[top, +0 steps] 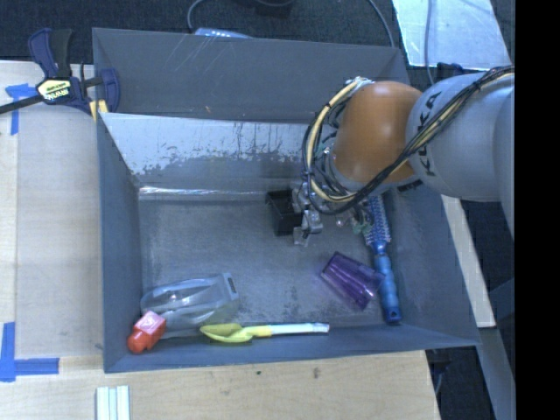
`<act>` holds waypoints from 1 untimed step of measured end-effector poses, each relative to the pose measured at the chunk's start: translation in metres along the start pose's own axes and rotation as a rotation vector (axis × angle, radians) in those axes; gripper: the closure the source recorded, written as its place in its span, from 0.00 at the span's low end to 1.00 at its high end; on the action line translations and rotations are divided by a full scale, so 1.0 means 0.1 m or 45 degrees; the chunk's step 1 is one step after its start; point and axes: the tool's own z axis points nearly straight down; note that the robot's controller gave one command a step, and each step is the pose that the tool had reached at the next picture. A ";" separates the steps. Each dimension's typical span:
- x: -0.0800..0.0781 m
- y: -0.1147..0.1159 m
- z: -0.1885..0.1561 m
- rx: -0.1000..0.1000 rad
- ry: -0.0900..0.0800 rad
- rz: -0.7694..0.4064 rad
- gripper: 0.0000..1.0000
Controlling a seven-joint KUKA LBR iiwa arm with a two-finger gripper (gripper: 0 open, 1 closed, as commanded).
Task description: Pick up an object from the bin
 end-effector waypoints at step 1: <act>0.00 0.00 0.00 0.000 0.000 0.001 1.00</act>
Offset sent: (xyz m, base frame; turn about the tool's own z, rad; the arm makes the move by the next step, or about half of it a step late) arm 0.0000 0.0000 0.0776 0.0000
